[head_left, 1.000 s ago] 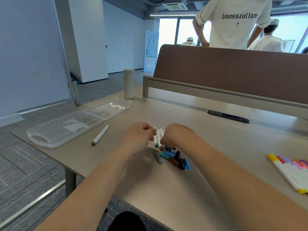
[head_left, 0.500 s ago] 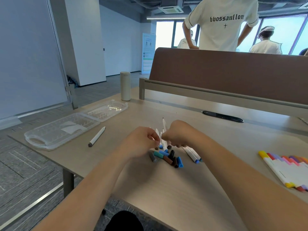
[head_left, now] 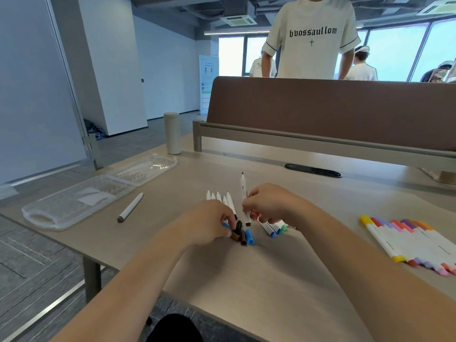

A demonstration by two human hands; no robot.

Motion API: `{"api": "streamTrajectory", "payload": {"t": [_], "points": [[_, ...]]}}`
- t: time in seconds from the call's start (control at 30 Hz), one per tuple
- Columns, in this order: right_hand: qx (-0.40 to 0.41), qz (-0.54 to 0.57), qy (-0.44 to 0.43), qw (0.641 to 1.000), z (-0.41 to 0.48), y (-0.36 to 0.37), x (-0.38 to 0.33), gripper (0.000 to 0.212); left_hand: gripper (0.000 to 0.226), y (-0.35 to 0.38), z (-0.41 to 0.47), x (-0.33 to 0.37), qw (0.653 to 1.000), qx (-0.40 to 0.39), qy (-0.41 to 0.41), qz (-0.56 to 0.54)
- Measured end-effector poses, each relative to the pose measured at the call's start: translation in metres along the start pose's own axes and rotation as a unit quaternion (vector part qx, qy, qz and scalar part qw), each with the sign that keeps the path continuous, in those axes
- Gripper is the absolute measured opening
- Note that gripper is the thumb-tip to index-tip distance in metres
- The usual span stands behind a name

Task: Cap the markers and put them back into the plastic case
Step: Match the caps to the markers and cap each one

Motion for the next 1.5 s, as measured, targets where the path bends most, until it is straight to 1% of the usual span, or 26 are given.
{"api": "streamTrajectory", "payload": {"t": [0.17, 0.3, 0.47, 0.67, 0.73, 0.8, 0.87, 0.97, 1.03, 1.07, 1.13, 1.17, 1.3, 1.37, 1.43, 1.5], "points": [[0.029, -0.002, -0.006, 1.000, 0.006, -0.003, 0.006, 0.024, 0.010, 0.006, 0.002, -0.003, 1.000, -0.008, 0.002, 0.010], [0.032, -0.004, -0.001, 0.999, 0.011, -0.002, 0.011, 0.026, 0.009, 0.006, 0.004, -0.007, 1.000, -0.021, 0.003, 0.007], [0.033, -0.015, 0.000, 0.999, 0.013, 0.001, 0.012, 0.026, 0.027, 0.004, 0.005, 0.001, 1.000, -0.007, 0.009, -0.022], [0.034, -0.021, -0.002, 0.999, 0.011, -0.001, 0.013, 0.026, 0.039, 0.009, 0.005, 0.016, 1.000, -0.009, 0.029, -0.004], [0.036, -0.024, -0.001, 0.999, 0.010, -0.002, 0.014, 0.026, 0.039, 0.011, 0.005, 0.016, 1.000, -0.006, 0.026, 0.006], [0.038, -0.022, -0.002, 0.999, 0.009, -0.003, 0.014, 0.025, 0.033, 0.013, 0.005, 0.018, 1.000, -0.005, 0.026, 0.009], [0.040, -0.019, -0.005, 0.999, 0.008, -0.004, 0.015, 0.025, 0.028, 0.012, 0.005, 0.016, 1.000, -0.003, 0.012, -0.018], [0.046, -0.018, -0.003, 0.999, 0.007, -0.006, 0.017, 0.024, 0.026, 0.001, 0.005, 0.005, 0.991, 0.027, -0.053, -0.123], [0.043, -0.011, -0.003, 0.999, 0.007, -0.006, 0.018, 0.023, 0.025, -0.006, 0.005, -0.008, 0.967, 0.062, -0.113, -0.220], [0.039, -0.008, -0.007, 0.999, 0.006, -0.005, 0.018, 0.022, 0.025, -0.006, 0.006, -0.014, 0.946, 0.073, -0.145, -0.280], [0.029, -0.012, -0.018, 0.999, 0.003, -0.002, 0.015, 0.019, 0.028, -0.004, 0.006, -0.024, 0.890, 0.076, -0.198, -0.404], [0.024, -0.015, -0.024, 0.999, 0.002, -0.001, 0.013, 0.018, 0.029, -0.002, 0.006, -0.028, 0.864, 0.078, -0.214, -0.449], [-0.007, -0.021, -0.047, 0.999, -0.005, 0.007, 0.005, 0.016, 0.027, -0.001, 0.004, -0.040, 0.792, 0.120, -0.257, -0.541], [-0.036, -0.017, -0.056, 0.998, -0.010, 0.011, 0.002, 0.017, 0.021, -0.003, 0.003, -0.045, 0.757, 0.148, -0.267, -0.578], [-0.073, -0.009, -0.069, 0.995, -0.015, 0.017, -0.002, 0.018, 0.015, -0.005, 0.003, -0.047, 0.737, 0.162, -0.267, -0.600], [-0.097, -0.009, -0.080, 0.992, -0.020, 0.020, -0.005, 0.020, 0.012, -0.006, 0.003, -0.046, 0.732, 0.164, -0.256, -0.610]]}}
Point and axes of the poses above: each hand's wrist, its own z-axis towards the middle knuckle, its own y-axis out of the palm, x = y × z, the point moved 7 cm from there along z, towards the middle knuckle, and after that the axes turned 4 degrees about x, right-handed, at the moved point
